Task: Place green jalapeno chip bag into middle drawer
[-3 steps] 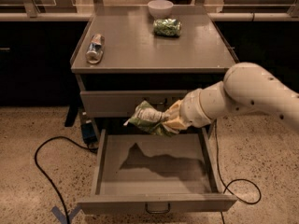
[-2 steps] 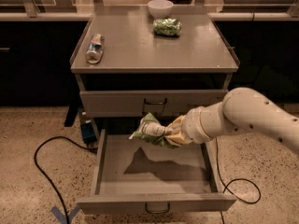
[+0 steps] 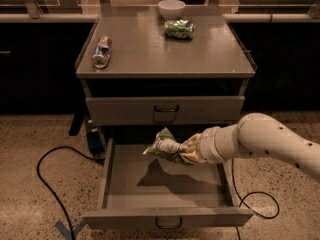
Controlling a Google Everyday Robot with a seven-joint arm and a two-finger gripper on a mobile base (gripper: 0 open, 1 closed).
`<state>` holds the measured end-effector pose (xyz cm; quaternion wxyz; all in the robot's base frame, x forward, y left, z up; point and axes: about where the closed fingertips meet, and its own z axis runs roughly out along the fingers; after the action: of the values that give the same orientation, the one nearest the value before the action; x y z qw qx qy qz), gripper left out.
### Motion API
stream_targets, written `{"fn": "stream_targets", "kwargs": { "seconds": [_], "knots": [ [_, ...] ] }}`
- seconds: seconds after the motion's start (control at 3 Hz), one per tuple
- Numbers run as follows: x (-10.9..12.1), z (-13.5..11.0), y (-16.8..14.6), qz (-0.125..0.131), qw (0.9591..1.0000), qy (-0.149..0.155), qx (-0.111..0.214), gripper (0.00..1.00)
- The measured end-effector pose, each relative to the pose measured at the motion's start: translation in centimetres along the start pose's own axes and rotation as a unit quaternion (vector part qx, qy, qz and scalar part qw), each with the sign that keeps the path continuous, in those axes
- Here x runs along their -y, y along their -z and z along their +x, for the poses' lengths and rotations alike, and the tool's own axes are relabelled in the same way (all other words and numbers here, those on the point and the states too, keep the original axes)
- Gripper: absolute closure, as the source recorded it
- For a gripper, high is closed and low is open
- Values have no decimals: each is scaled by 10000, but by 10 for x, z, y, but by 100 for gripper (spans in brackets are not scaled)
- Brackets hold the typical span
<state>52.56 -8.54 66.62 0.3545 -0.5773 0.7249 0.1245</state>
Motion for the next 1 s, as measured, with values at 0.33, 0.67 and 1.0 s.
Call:
{"fn": "stream_targets", "kwargs": {
  "seconds": [0.33, 0.67, 1.0],
  "knots": [
    [-7, 12, -12, -44, 9999, -138, 50, 100],
    [-27, 49, -44, -56, 9993, -377, 21, 100],
    [-47, 98, -88, 49, 9979, -650, -21, 100]
  ]
}}
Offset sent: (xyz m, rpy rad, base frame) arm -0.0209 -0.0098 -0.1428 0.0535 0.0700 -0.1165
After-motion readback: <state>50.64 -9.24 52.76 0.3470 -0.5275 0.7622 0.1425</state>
